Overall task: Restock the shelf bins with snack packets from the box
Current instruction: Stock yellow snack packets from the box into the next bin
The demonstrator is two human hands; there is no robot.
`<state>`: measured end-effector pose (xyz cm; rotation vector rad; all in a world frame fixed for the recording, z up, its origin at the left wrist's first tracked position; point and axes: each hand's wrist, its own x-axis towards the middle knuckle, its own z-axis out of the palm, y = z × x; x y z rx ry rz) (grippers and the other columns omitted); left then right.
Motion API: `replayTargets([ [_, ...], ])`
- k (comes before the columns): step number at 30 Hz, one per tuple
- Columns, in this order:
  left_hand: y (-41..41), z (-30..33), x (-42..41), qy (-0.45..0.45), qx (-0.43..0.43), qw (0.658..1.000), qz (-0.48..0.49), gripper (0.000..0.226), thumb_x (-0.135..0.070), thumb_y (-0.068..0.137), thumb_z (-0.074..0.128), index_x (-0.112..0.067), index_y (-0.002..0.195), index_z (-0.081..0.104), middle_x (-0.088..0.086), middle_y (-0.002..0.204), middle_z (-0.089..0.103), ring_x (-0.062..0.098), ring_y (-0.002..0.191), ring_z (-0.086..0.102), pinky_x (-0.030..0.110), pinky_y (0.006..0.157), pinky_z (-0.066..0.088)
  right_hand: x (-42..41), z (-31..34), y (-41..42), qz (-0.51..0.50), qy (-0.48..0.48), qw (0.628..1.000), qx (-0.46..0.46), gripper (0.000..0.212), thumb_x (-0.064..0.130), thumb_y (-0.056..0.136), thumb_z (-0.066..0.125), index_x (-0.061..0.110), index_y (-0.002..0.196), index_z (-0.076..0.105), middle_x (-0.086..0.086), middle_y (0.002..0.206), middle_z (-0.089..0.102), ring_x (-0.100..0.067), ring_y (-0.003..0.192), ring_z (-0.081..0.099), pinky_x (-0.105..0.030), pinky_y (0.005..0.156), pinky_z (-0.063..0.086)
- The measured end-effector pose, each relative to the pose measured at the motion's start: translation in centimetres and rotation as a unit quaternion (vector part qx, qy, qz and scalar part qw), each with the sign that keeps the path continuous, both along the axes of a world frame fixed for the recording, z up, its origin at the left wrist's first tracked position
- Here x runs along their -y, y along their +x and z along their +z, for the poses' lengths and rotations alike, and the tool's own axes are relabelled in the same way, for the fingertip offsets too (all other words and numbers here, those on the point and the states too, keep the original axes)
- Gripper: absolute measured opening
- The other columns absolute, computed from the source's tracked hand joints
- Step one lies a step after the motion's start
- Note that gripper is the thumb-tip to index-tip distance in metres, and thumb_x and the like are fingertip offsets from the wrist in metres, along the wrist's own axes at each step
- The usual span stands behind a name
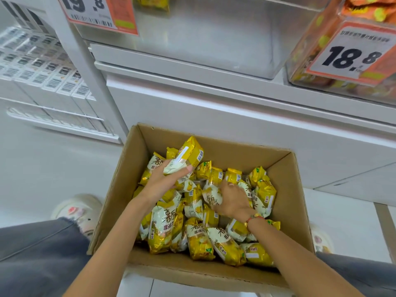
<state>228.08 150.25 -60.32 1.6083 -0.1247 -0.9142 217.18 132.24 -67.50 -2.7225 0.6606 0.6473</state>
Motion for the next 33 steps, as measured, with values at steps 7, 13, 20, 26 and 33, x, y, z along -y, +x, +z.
replayTargets([
  [7,-0.1,0.8,-0.1,-0.009,0.063,0.998,-0.002,0.057,-0.012,0.082,0.074,-0.03,0.13,0.05,0.001,0.117,0.059,0.011,0.089,0.059,0.008,0.062,0.048,4.1,6.6,0.8,-0.305,0.427,0.849,0.054,0.035,0.046,0.083,0.068,0.02,0.104,0.06,-0.003,0.113,0.067,-0.014,0.096,0.064,-0.033,0.091,0.048],
  [13,-1.7,2.8,1.7,-0.046,0.06,0.997,0.018,0.057,-0.024,0.079,0.078,-0.034,0.128,0.05,-0.002,0.12,0.059,0.01,0.093,0.063,0.014,0.067,0.052,4.0,12.0,1.0,-0.303,0.547,0.778,0.06,0.041,0.045,0.093,0.052,0.019,0.124,0.058,-0.008,0.121,0.067,-0.023,0.113,0.063,-0.033,0.087,0.05],
  [20,-2.9,5.6,2.8,-0.158,-0.073,0.985,0.008,0.044,-0.05,0.085,0.053,-0.029,0.123,0.051,0.001,0.118,0.065,0.02,0.108,0.064,0.042,0.09,0.054,4.2,17.4,0.7,-0.238,0.537,0.798,0.135,0.053,0.042,0.082,0.062,0.017,0.128,0.053,-0.005,0.117,0.069,-0.023,0.108,0.066,-0.045,0.102,0.046],
  [26,-2.0,10.1,2.0,-0.145,-0.007,0.986,-0.078,0.061,-0.049,0.077,0.071,-0.028,0.131,0.052,-0.009,0.121,0.068,0.01,0.114,0.062,0.036,0.1,0.048,2.8,20.9,2.4,-0.201,0.541,0.787,0.217,0.044,0.035,0.091,0.057,0.015,0.13,0.056,-0.007,0.121,0.067,-0.025,0.112,0.064,-0.045,0.102,0.046],
  [33,2.1,16.4,0.3,-0.283,0.072,0.949,0.117,0.055,-0.039,0.076,0.071,-0.027,0.128,0.058,-0.005,0.12,0.068,0.012,0.113,0.063,0.043,0.101,0.043,-0.1,29.4,4.7,-0.088,0.435,0.842,0.307,0.027,0.036,0.091,0.058,0.026,0.116,0.057,0.008,0.111,0.07,-0.003,0.097,0.067,-0.012,0.076,0.051],
])
